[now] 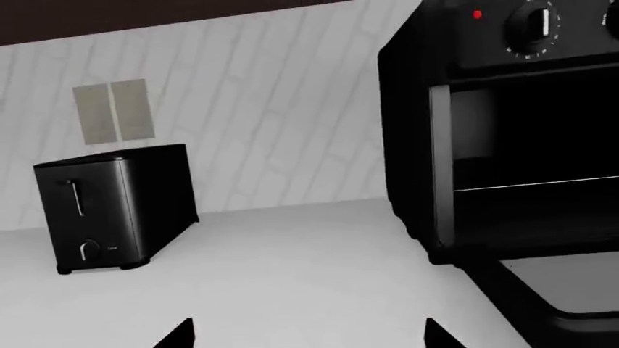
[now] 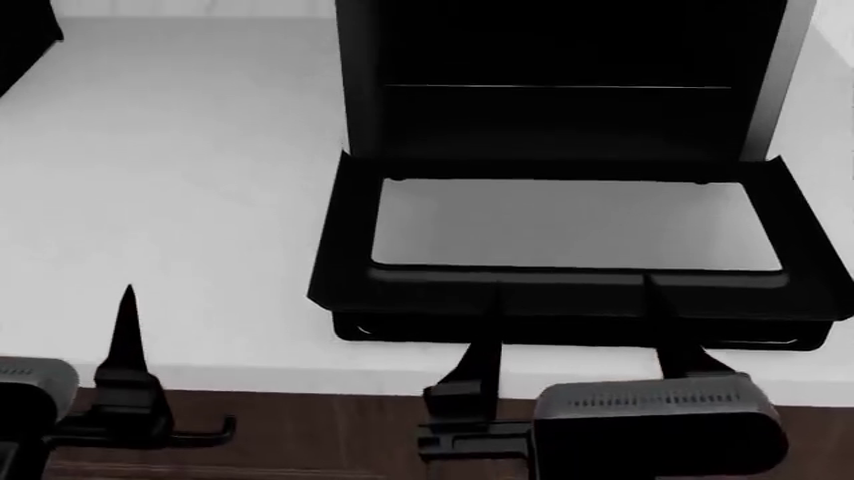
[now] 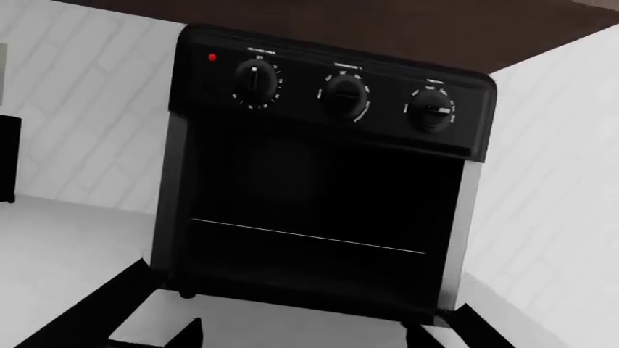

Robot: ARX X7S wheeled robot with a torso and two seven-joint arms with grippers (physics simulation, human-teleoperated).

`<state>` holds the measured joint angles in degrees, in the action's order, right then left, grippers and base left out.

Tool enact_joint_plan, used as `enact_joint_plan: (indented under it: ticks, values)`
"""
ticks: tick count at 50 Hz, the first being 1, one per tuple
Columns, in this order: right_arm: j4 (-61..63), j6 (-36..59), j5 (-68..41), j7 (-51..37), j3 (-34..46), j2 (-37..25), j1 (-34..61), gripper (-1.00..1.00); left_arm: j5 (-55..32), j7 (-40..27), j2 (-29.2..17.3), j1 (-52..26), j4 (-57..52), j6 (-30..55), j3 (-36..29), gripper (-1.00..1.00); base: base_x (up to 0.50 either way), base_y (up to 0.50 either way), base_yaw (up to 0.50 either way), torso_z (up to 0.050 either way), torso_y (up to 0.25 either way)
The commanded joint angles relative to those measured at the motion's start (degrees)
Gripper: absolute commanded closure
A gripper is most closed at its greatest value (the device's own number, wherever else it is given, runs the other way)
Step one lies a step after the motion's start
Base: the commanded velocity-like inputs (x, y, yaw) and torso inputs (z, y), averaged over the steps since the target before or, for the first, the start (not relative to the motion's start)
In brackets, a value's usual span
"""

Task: Close the toaster oven door.

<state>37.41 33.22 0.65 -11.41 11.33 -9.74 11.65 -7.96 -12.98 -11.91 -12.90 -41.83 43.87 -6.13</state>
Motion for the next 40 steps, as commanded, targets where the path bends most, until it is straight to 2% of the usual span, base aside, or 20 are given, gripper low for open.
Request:
enact_joint_plan:
  ticks: [1, 30, 35, 40]
  values:
    - [1.8, 1.1, 0.1, -0.4, 0.4, -0.7, 0.7, -1.0, -0.4, -0.1, -0.7, -0.7, -2.0, 1.3, -0.4, -1.0, 0.0, 0.0, 0.0, 0.05, 0.0]
    - [-1.1, -1.5, -2.8, 0.0, 0.4, -1.4, 0.0, -1.0, -2.1, 0.0, -1.2, -0.6, -0.7, -0.4, 0.0, -1.0, 0.0, 0.0, 0.0, 0.05, 0.0]
    - [-1.8, -1.8, -3.4, 0.1, 0.2, -1.5, 0.0, -1.0, -1.4, -0.7, -1.3, -0.2, -0.3, -1.0, -0.3, -1.0, 0.46, 0.0, 0.0, 0.05, 0.0]
    - [-2.1, -2.2, -3.5, -0.1, 0.3, -1.7, -0.1, -1.0, -1.6, -0.7, -1.3, 0.3, 0.1, -2.1, -0.2, -1.0, 0.5, 0.0, 0.0, 0.0, 0.0]
